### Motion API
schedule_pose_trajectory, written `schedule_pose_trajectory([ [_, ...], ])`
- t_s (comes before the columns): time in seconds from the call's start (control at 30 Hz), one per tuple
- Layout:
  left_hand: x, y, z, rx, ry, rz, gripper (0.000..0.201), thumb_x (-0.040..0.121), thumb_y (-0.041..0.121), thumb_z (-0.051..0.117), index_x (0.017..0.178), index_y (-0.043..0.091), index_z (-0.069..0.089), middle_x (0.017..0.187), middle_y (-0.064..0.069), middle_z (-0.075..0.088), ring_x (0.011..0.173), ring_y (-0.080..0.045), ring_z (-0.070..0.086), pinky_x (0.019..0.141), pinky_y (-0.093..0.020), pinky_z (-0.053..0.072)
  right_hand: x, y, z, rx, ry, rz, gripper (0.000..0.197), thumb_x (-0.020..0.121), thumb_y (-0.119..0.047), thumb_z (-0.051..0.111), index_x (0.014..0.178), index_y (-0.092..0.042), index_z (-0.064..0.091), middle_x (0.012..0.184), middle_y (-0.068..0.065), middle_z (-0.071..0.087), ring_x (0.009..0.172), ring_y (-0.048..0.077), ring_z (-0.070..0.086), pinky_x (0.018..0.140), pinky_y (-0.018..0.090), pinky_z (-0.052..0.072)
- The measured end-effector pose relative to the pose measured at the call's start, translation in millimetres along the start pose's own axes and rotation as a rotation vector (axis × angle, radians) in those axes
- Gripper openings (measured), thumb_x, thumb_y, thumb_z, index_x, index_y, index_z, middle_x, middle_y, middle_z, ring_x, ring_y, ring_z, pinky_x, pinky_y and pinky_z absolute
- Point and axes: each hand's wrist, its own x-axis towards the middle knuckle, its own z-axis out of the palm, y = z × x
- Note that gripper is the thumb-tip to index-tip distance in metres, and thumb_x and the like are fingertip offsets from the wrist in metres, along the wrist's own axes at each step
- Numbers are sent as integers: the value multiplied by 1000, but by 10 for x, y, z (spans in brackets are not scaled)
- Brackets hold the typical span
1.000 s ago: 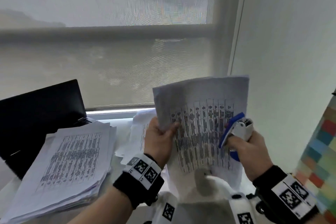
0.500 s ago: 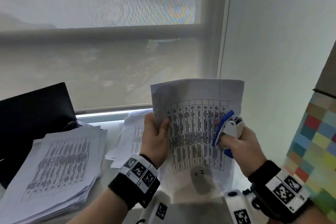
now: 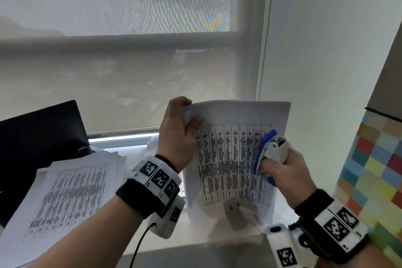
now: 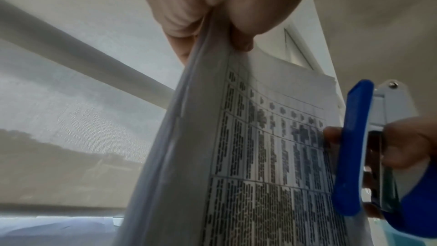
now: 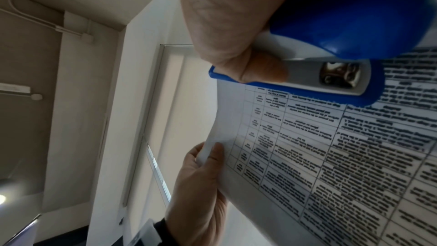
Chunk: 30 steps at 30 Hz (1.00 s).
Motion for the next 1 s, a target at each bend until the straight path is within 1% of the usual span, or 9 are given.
schedule_pose_trajectory([
  [0.07, 15, -8, -18, 5, 38, -4, 37, 85, 6, 70, 107, 18, 43, 93, 17, 47, 82, -3, 41, 74, 1, 31, -1, 2, -8, 22, 1, 11, 37, 58, -9, 60, 94, -2, 57, 87, 27, 58, 72, 29, 55, 59, 50, 52],
  [0.17, 14, -4, -27, 17, 58, -33, 40, 84, 12, 73, 102, 21, 38, 88, 10, 47, 79, -9, 42, 69, -3, 32, -23, 10, 4, 26, -14, 14, 40, 57, -11, 57, 94, 1, 57, 79, 16, 54, 69, 24, 49, 53, 31, 43],
  [0.27, 16, -13, -35, -13, 88, -85, 44, 82, 18, 76, 104, 21, 38, 91, 9, 47, 82, -14, 48, 67, -12, 34, -34, 26, 27, 18, -25, 18, 45, 55, -12, 56, 97, 3, 59, 83, 18, 56, 71, 24, 51, 59, 34, 44],
  [0.4, -54, -126, -2, -266, 73, -278, 59, 77, 23, 80, 114, 28, 35, 101, 8, 52, 85, -10, 59, 78, -20, 50, -1, 23, 16, 35, -1, 47, 46, 53, -9, 56, 97, 6, 59, 77, 15, 56, 70, 26, 52, 61, 38, 45],
  [0.47, -117, -194, 35, -351, 43, -394, 47, 78, 24, 80, 107, 27, 42, 104, 0, 60, 89, -20, 65, 77, -33, 56, 13, 25, 2, 29, 8, 48, 46, 53, -9, 57, 96, 7, 58, 78, 17, 57, 70, 27, 52, 61, 40, 45],
  [0.57, -161, -182, 75, -363, 45, -445, 19, 85, 18, 72, 88, 20, 53, 86, -3, 65, 83, -24, 63, 76, -43, 53, -7, 14, 0, 42, 21, 26, 47, 53, -10, 58, 97, 6, 58, 80, 21, 58, 72, 29, 53, 63, 43, 46],
  [0.67, -152, -7, 130, -415, 68, -383, 11, 88, 21, 62, 87, 22, 51, 85, -3, 63, 80, -20, 60, 76, -44, 52, -54, -31, 27, 43, 48, -64, 35, 57, -11, 61, 91, -2, 63, 91, 26, 58, 70, 26, 54, 60, 37, 44],
  [0.83, -231, 111, 225, -323, 2, -443, 17, 96, 16, 58, 105, 15, 43, 89, 3, 58, 77, -8, 58, 63, -18, 49, -90, 63, 45, 5, 42, -40, 28, 59, -10, 62, 85, -5, 58, 98, 27, 54, 64, 24, 50, 53, 32, 41],
  [1.0, -352, -29, 254, -290, -16, -551, 17, 93, 18, 63, 97, 18, 47, 91, -3, 63, 87, -23, 63, 81, -45, 55, -103, 158, -19, -29, 48, 15, 31, 55, -14, 59, 84, -3, 59, 99, 27, 56, 73, 39, 56, 60, 41, 49],
])
